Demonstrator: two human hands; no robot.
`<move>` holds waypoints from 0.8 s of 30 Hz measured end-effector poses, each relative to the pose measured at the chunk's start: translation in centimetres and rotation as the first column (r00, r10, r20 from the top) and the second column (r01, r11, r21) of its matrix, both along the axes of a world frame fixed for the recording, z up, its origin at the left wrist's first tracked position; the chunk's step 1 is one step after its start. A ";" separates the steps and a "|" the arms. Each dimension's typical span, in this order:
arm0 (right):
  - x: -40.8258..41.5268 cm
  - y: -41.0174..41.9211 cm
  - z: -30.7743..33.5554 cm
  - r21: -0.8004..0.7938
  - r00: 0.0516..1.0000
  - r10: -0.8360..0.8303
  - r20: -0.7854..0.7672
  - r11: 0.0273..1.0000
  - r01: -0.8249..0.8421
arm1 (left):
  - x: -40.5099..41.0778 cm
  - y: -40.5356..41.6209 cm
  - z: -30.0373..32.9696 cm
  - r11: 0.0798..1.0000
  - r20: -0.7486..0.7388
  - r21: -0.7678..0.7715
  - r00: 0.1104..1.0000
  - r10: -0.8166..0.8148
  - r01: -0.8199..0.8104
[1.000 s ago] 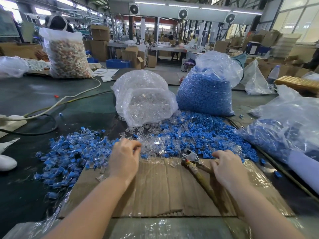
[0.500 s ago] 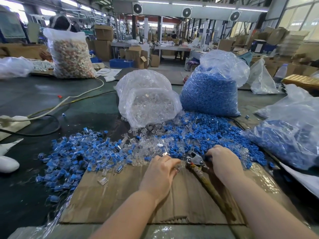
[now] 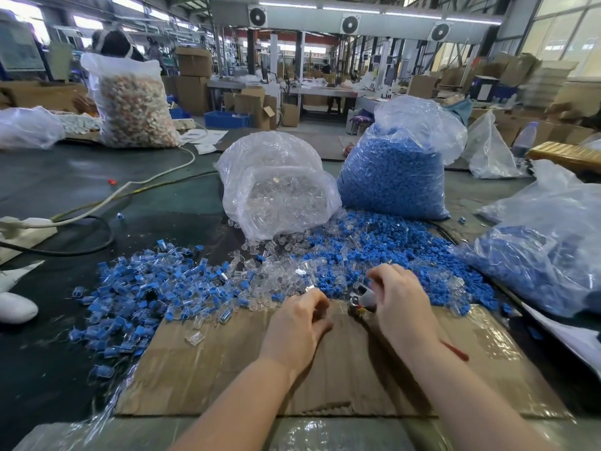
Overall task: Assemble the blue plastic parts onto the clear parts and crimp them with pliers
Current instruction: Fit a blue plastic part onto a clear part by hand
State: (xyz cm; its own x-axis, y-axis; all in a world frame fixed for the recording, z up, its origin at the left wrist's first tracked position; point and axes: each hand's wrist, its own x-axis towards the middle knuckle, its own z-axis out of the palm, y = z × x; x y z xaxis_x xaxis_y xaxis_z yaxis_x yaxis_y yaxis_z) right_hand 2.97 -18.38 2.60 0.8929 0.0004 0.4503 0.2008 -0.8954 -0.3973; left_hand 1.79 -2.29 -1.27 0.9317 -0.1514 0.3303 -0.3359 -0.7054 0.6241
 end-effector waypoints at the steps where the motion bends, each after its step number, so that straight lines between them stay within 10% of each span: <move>1: -0.5 1.0 -0.1 0.077 1.000 0.028 0.002 0.997 -0.028 | 0.0 0.1 0.1 1.000 -0.007 -0.028 1.000 0.006 -0.006; 10: -3.3 4.2 -3.1 0.380 0.997 0.075 0.013 0.922 -0.074 | -0.3 0.6 0.6 0.929 -0.110 -0.351 0.990 0.088 -0.121; 24: -3.7 4.2 -3.4 0.449 0.997 0.057 0.047 0.891 -0.072 | -0.4 1.0 0.8 0.940 -0.112 -0.334 0.993 0.030 -0.067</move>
